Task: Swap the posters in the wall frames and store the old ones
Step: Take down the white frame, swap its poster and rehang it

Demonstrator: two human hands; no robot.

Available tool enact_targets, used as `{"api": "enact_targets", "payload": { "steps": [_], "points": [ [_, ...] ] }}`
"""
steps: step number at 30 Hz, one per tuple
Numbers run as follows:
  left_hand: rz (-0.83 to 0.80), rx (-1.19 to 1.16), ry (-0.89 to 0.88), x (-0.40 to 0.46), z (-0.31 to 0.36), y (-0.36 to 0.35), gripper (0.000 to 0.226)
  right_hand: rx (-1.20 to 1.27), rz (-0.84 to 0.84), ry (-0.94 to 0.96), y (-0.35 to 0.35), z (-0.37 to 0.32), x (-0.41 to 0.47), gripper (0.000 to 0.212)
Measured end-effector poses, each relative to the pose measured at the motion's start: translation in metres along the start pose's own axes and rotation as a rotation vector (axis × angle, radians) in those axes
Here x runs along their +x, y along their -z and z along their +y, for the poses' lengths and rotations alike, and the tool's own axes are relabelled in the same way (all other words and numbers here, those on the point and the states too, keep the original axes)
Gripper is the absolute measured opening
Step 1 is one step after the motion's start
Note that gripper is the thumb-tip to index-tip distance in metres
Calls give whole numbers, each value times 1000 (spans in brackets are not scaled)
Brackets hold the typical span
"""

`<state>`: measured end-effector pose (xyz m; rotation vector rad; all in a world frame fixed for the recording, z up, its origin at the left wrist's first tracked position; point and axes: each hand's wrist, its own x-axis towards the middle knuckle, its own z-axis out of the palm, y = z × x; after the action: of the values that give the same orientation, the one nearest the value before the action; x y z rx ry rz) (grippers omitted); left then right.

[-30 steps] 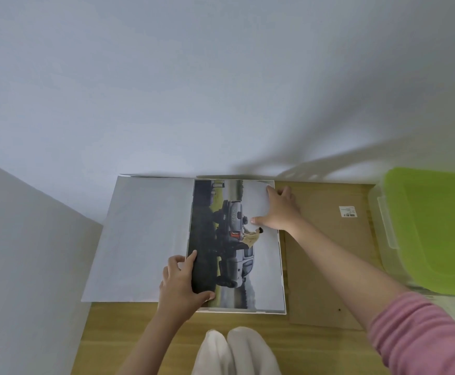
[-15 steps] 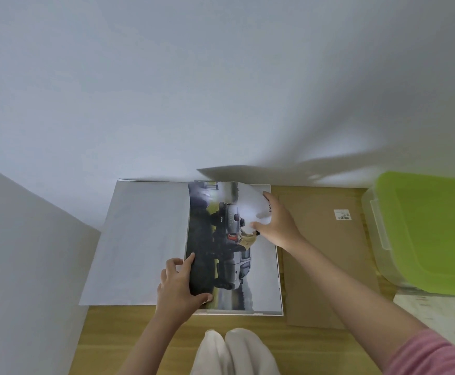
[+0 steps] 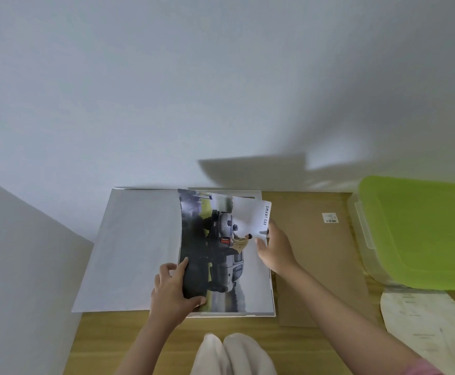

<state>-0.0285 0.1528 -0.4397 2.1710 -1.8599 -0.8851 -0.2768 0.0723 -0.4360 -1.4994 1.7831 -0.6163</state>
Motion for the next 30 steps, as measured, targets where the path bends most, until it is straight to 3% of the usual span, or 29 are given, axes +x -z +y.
{"api": "enact_targets", "payload": {
  "steps": [3,9,21,30],
  "points": [
    [-8,-11,4,0,0,0,102,-27,58,-23,-1,-5,5,11],
    [-15,-45,7,-3,2,2,98,157,124,50,2,-23,0,39],
    [141,-395,-95,-3,11,25,64,436,226,86,15,-32,-23,46],
    [131,-568,-141,-26,31,28,62,459,302,86,45,-19,-42,48]
  ]
}}
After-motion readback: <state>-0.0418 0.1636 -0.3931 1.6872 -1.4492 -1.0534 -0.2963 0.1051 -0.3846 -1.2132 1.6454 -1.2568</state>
